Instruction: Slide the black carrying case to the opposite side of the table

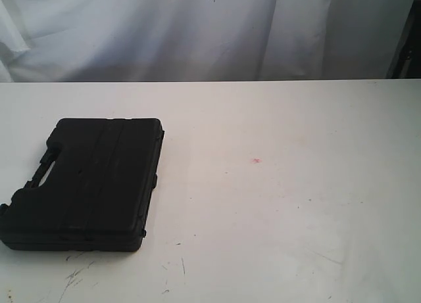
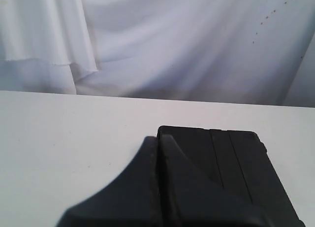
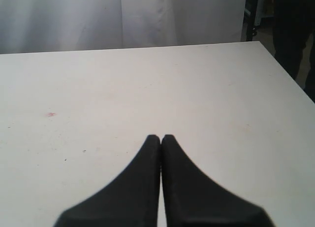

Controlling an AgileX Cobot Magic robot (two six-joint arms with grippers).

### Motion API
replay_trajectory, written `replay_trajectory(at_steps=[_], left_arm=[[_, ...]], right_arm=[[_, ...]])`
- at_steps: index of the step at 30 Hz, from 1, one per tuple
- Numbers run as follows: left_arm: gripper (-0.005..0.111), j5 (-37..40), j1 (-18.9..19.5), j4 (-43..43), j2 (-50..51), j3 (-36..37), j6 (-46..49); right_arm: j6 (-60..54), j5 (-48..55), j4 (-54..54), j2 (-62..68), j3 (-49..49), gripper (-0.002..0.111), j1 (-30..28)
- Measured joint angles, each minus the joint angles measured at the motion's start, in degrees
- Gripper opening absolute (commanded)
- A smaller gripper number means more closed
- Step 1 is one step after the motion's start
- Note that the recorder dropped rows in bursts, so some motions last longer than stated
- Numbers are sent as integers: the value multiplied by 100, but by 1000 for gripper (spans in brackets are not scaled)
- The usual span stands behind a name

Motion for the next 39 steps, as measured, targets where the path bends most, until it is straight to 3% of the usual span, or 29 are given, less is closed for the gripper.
replay_trajectory(at_steps=[11, 26, 39], left_arm=[[0, -868, 0, 0, -181, 618, 0], [0, -917, 0, 113, -934, 1819, 0], [0, -598, 0, -143, -934, 1858, 0]], right_arm=[[11, 0, 0, 0, 0, 0, 0], [11, 0, 0, 0, 0, 0, 0], [11, 0, 0, 0, 0, 0, 0]])
